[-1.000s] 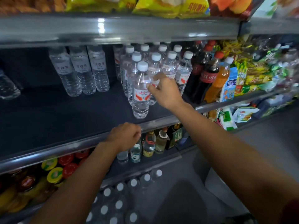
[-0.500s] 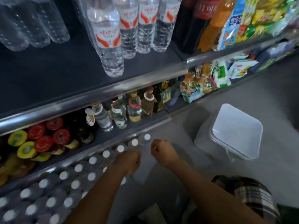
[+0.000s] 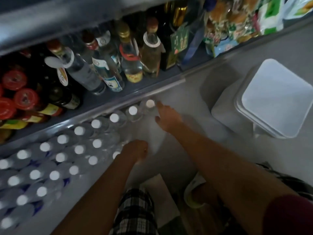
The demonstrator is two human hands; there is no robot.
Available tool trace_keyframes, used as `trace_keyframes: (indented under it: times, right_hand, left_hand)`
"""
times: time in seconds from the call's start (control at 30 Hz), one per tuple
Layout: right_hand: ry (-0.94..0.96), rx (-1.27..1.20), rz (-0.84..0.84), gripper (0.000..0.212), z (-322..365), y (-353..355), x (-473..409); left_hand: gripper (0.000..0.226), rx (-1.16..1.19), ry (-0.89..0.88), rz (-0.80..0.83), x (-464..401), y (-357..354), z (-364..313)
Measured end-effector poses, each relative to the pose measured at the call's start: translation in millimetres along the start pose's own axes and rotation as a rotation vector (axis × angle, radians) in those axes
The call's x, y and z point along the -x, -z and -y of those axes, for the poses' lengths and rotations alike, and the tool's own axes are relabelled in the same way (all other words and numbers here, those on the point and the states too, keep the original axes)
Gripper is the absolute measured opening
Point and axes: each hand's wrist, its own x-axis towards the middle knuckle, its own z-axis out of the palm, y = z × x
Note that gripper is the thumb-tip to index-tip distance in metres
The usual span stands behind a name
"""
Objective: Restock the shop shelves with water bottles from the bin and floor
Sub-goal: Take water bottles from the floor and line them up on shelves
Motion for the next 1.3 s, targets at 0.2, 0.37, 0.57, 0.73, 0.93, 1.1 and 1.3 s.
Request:
trace_keyframes:
  times: [0.2,0.37,0.57,0.73,0.93,1.1,1.3]
  right_hand:
    - [0.127,0.105,-0.006,0.07,7,-1,-54]
    - [0.164,0.172,0.003,0.067,6,-9,-71]
    - [0.184,0.154,0.047,0.061,10,-9,-77]
    - [0.193,0.13,0.061,0.063,6,-2,-63]
    - [0.106,0.049,0.016,0.045,-8,14,-14]
    - [0.012,-0.028,-0.01,0.04,-12,48,32]
    - [-0.001,-0.091,-0.138,0.035,2,113,88]
  left_hand:
    - [0.02,0.038,0.051,-0.027,-25,-13,5]
    - [0.022,0.03,0.053,-0.054,-38,-7,7]
    - [0.022,0.001,0.059,-0.081,-40,-2,6]
    - [0.021,-0.028,0.053,-0.083,-29,2,5]
    - [0.022,-0.07,0.01,-0.11,-4,20,-5]
    - [0.02,-0.091,-0.073,-0.161,27,45,-23]
    - [0.018,-0.11,-0.172,-0.281,77,94,-43]
